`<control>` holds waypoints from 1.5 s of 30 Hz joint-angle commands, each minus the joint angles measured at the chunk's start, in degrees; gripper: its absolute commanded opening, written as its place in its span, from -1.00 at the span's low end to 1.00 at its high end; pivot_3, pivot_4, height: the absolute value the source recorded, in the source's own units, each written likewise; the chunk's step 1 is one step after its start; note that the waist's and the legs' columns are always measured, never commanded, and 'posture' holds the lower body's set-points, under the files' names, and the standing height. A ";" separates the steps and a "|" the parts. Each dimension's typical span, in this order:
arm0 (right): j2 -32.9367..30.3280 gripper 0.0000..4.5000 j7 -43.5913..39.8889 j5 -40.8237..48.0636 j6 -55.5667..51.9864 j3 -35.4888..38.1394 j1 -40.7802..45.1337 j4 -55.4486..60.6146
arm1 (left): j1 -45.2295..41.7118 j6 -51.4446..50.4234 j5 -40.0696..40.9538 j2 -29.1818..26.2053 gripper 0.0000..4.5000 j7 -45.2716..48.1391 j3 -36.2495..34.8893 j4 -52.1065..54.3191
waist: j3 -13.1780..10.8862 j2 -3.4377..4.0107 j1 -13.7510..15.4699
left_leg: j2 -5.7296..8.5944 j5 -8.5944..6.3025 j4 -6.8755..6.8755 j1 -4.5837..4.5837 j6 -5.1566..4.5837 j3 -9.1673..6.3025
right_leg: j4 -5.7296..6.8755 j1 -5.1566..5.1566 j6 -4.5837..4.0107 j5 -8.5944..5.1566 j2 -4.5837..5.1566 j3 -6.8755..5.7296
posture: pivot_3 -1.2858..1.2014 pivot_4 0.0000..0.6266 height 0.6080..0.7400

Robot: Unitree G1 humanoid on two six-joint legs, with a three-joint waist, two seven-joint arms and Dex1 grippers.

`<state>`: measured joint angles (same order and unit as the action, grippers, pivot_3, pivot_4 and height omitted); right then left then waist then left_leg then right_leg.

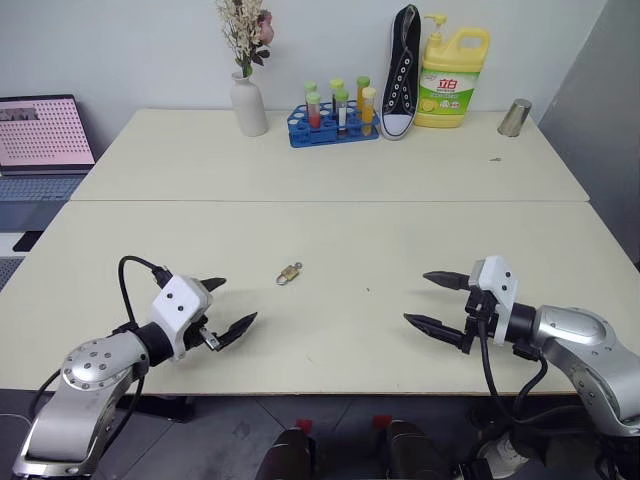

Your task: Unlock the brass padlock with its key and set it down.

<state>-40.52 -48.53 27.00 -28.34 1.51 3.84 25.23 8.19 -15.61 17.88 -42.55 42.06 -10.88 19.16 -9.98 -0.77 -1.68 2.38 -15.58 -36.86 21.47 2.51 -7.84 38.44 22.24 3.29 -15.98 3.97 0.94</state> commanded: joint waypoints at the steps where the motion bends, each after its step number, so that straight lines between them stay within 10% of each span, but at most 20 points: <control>1: -0.41 0.99 -1.52 -0.77 3.33 1.06 -0.25 -1.06 | -0.50 0.59 1.80 -0.31 1.00 1.37 -2.23 1.84 | 0.00 0.00 0.00 | 0.00 0.00 0.00 0.00 0.00 0.00 | 0.00 0.00 0.00 0.00 0.00 0.00 | 0.03 -0.52 1.00; 17: 1.35 0.99 2.16 1.87 -3.60 0.47 1.20 2.01 | -6.05 -3.20 5.94 0.68 1.00 4.71 -1.73 -0.85 | -0.01 0.01 0.05 | -0.05 0.00 -0.02 0.13 0.00 -0.03 | -0.31 0.00 0.02 0.03 -0.06 -0.05 | 0.03 -0.52 1.00; 45: 2.02 0.99 12.12 7.56 -17.57 -4.19 4.91 15.45 | -35.23 3.60 -9.75 12.02 1.00 6.74 16.65 -39.85 | 0.02 -0.03 0.10 | 0.11 0.01 -0.08 0.28 0.02 -0.11 | -0.39 0.05 0.06 0.08 -0.13 -0.10 | 0.03 -0.52 1.00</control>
<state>-38.39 -36.94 34.39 -45.92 -3.19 7.97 38.38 -26.32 -12.10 9.31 -31.02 48.56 4.86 -19.66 -9.96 -0.80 -1.58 2.49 -15.57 -36.94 21.75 2.53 -7.96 38.06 22.29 3.35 -15.90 3.83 0.84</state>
